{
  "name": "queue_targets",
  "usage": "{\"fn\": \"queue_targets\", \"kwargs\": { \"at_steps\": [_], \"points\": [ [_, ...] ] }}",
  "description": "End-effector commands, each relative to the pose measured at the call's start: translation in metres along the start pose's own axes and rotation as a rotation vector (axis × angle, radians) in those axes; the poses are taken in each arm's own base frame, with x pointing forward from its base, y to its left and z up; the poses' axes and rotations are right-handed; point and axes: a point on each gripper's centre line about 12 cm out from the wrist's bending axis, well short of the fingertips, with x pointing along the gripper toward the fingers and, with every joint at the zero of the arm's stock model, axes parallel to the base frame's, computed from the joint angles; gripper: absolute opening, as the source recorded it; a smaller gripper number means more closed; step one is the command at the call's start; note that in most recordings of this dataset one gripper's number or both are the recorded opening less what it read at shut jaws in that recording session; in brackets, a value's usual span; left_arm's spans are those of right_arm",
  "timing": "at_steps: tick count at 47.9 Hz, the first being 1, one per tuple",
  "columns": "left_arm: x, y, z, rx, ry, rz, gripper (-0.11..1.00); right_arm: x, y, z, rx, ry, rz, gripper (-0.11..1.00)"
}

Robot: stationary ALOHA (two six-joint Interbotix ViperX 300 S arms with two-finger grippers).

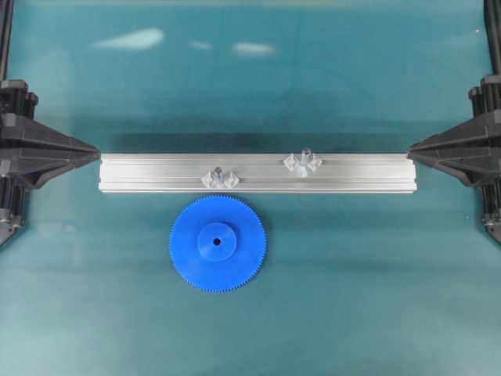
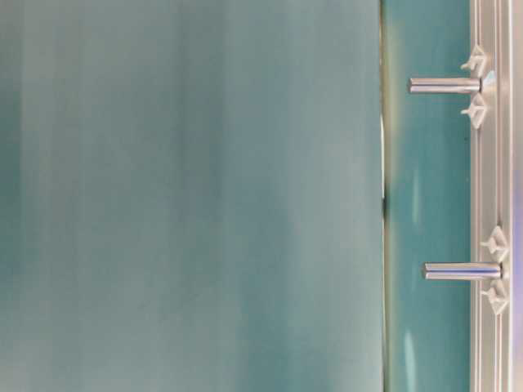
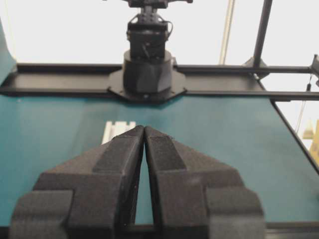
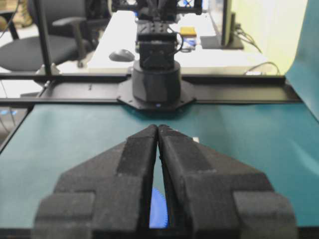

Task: Insert the large gear onto the shaft.
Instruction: 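Move the left gripper toward the large blue gear in front of the rail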

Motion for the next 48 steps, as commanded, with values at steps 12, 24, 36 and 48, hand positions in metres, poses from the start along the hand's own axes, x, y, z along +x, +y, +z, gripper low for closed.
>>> {"fn": "queue_targets", "kwargs": {
  "at_steps": [12, 24, 36, 48],
  "points": [
    [0.002, -0.007, 0.016, -0.072, 0.033, -0.036, 0.00, 0.002, -0.002, -0.003, 0.112, 0.131, -0.023, 0.07],
    [0.014, -0.012, 0.010, -0.075, 0.223, -0.049, 0.00, 0.001, -0.004, -0.008, 0.117, 0.216, -0.034, 0.04],
    [0.046, -0.021, -0.010, -0.067, 0.372, -0.072, 0.00, 0.009, -0.007, -0.015, 0.119, 0.273, -0.050, 0.04],
    [0.071, -0.027, -0.034, -0.055, 0.547, -0.077, 0.00, 0.022, -0.009, -0.025, 0.120, 0.346, -0.062, 0.04]
  ]
}}
